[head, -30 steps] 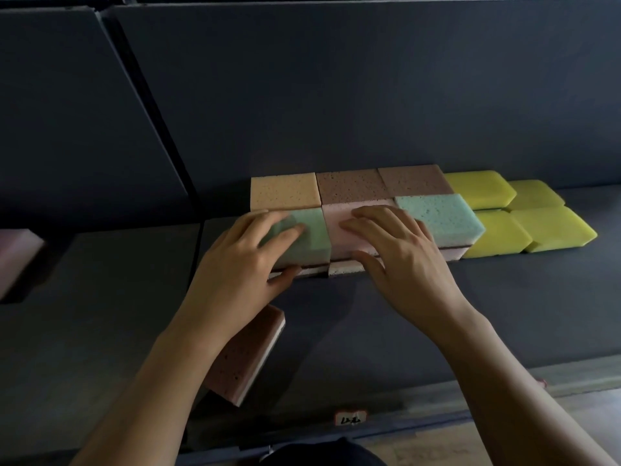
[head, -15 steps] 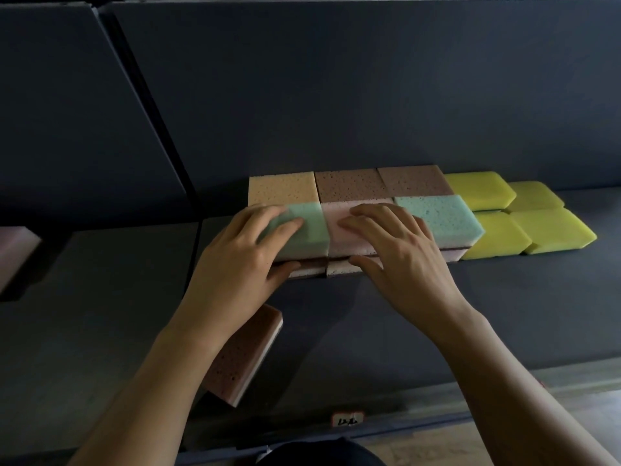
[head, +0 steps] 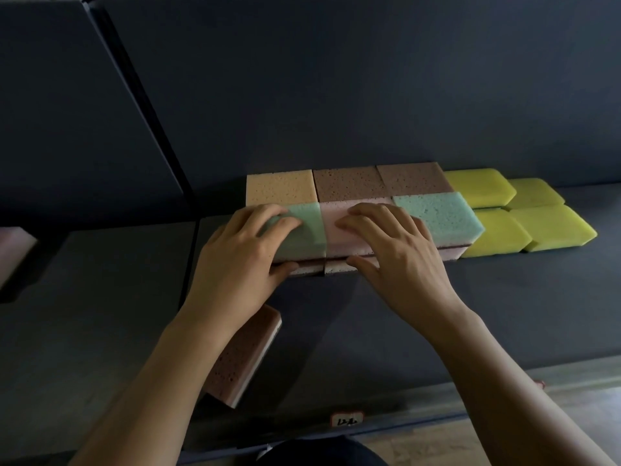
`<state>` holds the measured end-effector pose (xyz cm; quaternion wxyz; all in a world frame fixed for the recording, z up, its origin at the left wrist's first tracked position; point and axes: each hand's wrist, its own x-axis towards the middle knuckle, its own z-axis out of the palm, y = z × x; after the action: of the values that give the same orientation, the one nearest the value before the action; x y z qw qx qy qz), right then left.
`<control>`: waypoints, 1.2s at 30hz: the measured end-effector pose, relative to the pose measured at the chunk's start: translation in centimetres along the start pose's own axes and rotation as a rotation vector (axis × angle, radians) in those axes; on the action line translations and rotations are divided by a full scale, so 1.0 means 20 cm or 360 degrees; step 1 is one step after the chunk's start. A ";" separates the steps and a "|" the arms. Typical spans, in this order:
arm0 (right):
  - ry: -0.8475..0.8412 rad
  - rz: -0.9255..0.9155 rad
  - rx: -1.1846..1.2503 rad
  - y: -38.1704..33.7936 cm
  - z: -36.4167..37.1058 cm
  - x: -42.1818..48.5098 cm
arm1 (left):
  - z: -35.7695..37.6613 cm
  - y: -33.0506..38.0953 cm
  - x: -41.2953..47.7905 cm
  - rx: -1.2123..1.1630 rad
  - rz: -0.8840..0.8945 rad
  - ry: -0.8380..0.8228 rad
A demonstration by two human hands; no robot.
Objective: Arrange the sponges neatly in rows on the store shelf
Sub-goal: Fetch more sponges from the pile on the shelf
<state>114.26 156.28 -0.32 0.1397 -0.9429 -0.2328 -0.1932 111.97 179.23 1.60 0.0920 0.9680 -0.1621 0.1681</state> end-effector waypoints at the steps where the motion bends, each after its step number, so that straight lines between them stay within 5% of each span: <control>1: 0.0000 0.0006 0.0002 0.00 0.00 0.00 | 0.00 0.01 0.00 -0.0006 -0.0017 -0.0002; 11: -0.0025 -0.0026 0.0095 -0.02 -0.05 -0.04 | -0.07 0.03 -0.05 0.0038 -0.0041 -0.0203; 21: -0.0110 -0.0286 0.0378 -0.22 -0.08 -0.21 | -0.18 0.08 -0.45 0.0017 -0.0369 -0.0294; 36: -0.0041 -0.0315 0.0393 -0.19 -0.10 -0.11 | -0.19 0.14 -0.34 0.0069 -0.0318 -0.0103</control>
<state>109.99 157.96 1.10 0.2319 -0.8933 -0.3484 -0.1639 103.78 179.46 2.93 0.0821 0.9860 -0.0641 0.1303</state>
